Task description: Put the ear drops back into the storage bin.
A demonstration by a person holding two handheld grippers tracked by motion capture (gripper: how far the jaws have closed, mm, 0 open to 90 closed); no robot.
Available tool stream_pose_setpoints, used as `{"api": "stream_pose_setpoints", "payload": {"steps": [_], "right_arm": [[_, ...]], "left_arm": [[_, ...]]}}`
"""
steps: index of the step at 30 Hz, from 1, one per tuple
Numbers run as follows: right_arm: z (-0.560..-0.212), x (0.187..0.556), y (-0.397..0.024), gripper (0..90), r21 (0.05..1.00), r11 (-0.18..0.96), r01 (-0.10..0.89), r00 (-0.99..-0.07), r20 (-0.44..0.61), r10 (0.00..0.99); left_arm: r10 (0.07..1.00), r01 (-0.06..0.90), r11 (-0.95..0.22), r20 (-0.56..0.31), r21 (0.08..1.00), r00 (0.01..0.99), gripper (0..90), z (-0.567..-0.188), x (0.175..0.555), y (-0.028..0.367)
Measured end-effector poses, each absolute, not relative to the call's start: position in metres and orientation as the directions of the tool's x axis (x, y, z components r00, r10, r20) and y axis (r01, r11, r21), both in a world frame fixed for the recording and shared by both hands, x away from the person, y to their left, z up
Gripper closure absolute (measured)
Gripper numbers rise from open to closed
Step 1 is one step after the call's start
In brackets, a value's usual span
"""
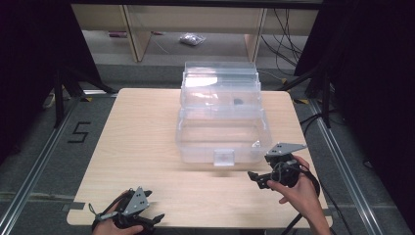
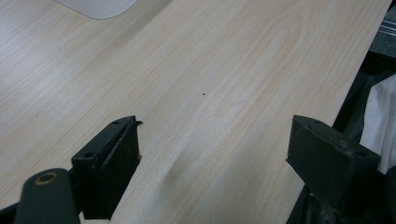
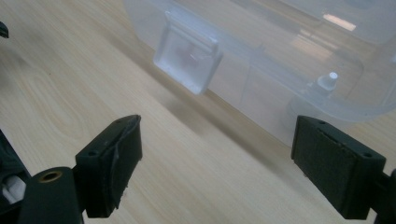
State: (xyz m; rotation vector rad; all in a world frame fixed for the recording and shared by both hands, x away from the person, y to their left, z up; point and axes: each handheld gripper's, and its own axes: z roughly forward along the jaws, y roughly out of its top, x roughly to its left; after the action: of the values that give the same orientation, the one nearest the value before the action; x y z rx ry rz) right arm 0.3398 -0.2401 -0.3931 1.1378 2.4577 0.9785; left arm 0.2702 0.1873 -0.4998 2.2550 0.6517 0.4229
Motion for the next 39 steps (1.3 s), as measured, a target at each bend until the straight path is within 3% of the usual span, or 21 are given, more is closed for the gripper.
{"api": "stream_pose_setpoints", "payload": {"steps": [9, 13, 20, 26, 30, 31, 39], "right_arm": [[-0.402, 0.333, -0.240, 16.8, 0.679, 0.450, 0.580, -0.655, 0.061, 0.753], [-0.408, 0.334, -0.241, 16.8, 0.689, 0.483, 0.540, -0.681, 0.021, 0.732], [-0.415, 0.327, -0.237, 16.8, 0.679, 0.448, 0.582, -0.655, 0.065, 0.753], [-0.422, 0.328, -0.239, 16.9, 0.685, 0.479, 0.548, -0.671, 0.018, 0.741], [-0.427, 0.323, -0.235, 16.9, 0.679, 0.442, 0.586, -0.642, 0.056, 0.765], [-0.428, 0.325, -0.238, 16.9, 0.677, 0.481, 0.557, -0.673, 0.028, 0.739], [-0.441, 0.319, -0.235, 16.9, 0.673, 0.466, 0.574, -0.665, 0.052, 0.745]], "left_arm": [[0.567, 0.324, -0.599, 0.102, 0.732, 0.818, 16.4, -0.500, 0.271, 0.187], [0.570, 0.325, -0.599, 0.104, 0.731, 0.815, 16.4, -0.499, 0.270, 0.187], [0.576, 0.337, -0.596, 0.096, 0.729, 0.812, 16.4, -0.500, 0.270, 0.187], [0.568, 0.325, -0.605, 0.108, 0.727, 0.816, 16.4, -0.499, 0.271, 0.188], [0.565, 0.322, -0.607, 0.110, 0.727, 0.817, 16.4, -0.499, 0.271, 0.188], [0.566, 0.322, -0.607, 0.111, 0.727, 0.817, 16.4, -0.499, 0.271, 0.188], [0.564, 0.318, -0.611, 0.117, 0.725, 0.818, 16.5, -0.499, 0.271, 0.188]]}}
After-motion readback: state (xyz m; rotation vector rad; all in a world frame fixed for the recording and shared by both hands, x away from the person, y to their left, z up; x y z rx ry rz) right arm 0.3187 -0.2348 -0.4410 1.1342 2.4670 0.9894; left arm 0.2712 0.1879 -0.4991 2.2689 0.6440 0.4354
